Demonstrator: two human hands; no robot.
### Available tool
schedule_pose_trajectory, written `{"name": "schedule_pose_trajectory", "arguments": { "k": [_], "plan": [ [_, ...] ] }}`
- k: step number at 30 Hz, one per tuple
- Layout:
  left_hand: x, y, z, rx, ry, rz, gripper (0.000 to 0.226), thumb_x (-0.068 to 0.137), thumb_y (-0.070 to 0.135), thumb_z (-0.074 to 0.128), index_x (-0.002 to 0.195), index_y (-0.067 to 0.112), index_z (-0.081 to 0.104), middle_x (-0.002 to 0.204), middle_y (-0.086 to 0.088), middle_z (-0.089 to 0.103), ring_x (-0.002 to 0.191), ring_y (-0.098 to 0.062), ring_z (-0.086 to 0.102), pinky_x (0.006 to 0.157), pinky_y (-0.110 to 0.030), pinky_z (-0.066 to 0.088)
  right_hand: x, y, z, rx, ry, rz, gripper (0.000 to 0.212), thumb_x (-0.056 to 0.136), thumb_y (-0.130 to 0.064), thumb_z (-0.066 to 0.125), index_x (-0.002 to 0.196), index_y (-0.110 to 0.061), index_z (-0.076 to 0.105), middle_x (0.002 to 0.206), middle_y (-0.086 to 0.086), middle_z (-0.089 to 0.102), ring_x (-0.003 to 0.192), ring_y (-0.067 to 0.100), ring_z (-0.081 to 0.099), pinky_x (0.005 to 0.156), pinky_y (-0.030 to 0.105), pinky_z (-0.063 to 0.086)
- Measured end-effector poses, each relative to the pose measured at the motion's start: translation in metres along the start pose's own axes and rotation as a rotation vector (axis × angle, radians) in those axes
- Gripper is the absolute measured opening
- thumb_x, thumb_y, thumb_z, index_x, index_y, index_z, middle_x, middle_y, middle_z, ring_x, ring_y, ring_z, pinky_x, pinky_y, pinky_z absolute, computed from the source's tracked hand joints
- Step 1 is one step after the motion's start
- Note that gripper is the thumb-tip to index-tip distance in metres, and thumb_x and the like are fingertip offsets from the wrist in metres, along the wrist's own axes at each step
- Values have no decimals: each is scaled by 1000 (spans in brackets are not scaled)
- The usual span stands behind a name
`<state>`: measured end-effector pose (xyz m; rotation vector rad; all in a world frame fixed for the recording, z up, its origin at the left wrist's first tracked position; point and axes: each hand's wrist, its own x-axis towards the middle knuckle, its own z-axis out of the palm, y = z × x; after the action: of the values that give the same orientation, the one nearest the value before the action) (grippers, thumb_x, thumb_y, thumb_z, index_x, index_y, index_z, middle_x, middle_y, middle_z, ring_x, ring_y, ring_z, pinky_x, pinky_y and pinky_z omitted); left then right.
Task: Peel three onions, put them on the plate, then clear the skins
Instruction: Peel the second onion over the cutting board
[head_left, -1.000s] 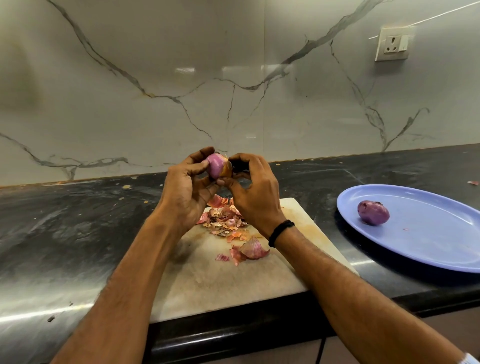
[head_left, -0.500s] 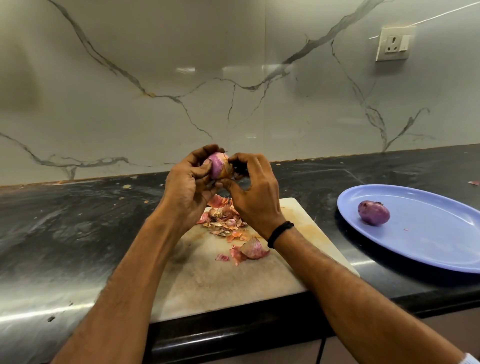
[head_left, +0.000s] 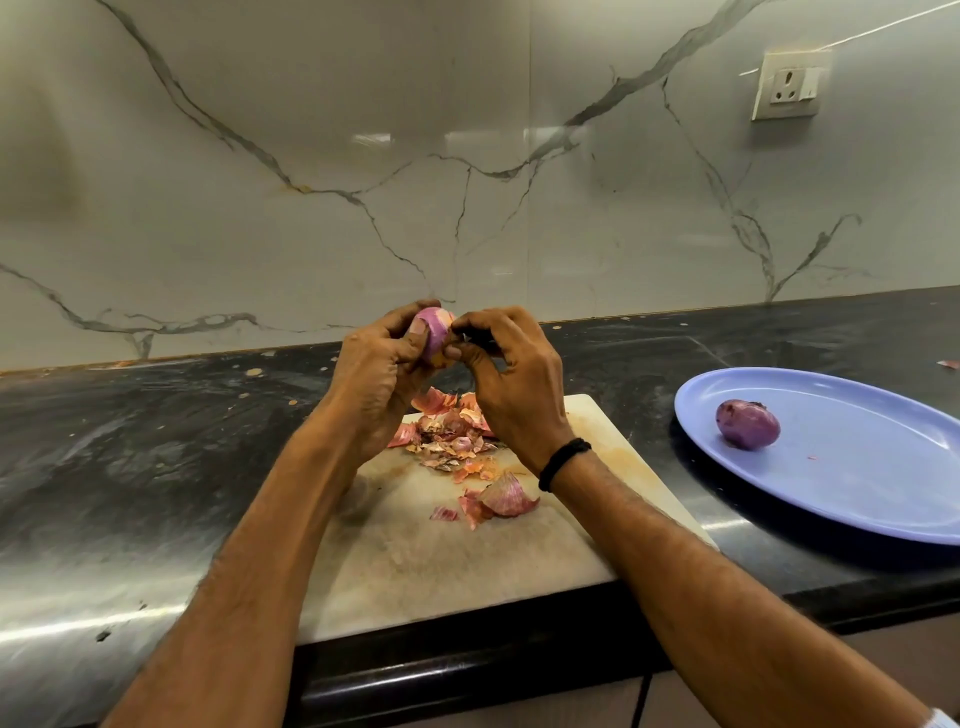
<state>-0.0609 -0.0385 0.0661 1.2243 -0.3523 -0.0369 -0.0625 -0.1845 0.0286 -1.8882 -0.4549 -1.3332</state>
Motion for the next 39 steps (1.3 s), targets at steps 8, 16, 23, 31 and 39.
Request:
{"name": "schedule_pose_trajectory", "arguments": {
  "k": [8, 16, 23, 31, 39],
  "plan": [
    [1, -1, -4, 93, -51, 25, 37, 98, 2, 53, 134, 6, 60, 130, -15, 64, 92, -22, 73, 84, -37, 62, -1, 4, -1, -12, 79, -32, 10, 83, 0, 72, 92, 2, 74, 91, 13, 68, 84, 2, 55, 79, 4, 46],
    [2, -4, -7, 154, -17, 35, 48, 81, 12, 67, 128, 7, 65, 128, -14, 66, 111, -33, 68, 84, -39, 62, 0, 7, -2, -63, 30, -26, 9, 83, -1, 73, 91, 2, 75, 89, 11, 70, 80, 9, 60, 79, 5, 47],
    [6, -7, -12, 208, -12, 24, 38, 90, 0, 63, 127, 8, 66, 125, -10, 67, 109, -29, 69, 79, -34, 63, 1, 7, -2, -55, -95, 0, 9, 84, -3, 72, 92, -1, 75, 88, 9, 70, 78, 14, 63, 76, 7, 48],
    [6, -5, -20, 241, -40, -23, 45, 81, 10, 70, 126, 12, 68, 125, -12, 69, 110, -36, 69, 83, -40, 63, 0, 10, -3, -35, -215, 38, 13, 84, -8, 73, 97, -5, 74, 90, 7, 70, 82, 16, 63, 77, 23, 55],
    [5, -4, -20, 293, -68, -39, 46, 79, 13, 70, 125, 13, 68, 122, -12, 70, 107, -37, 70, 89, -49, 60, 1, 13, -6, -37, -258, 43, 10, 82, -9, 75, 91, -7, 75, 86, 5, 71, 76, 13, 61, 71, 17, 52]
  ]
}}
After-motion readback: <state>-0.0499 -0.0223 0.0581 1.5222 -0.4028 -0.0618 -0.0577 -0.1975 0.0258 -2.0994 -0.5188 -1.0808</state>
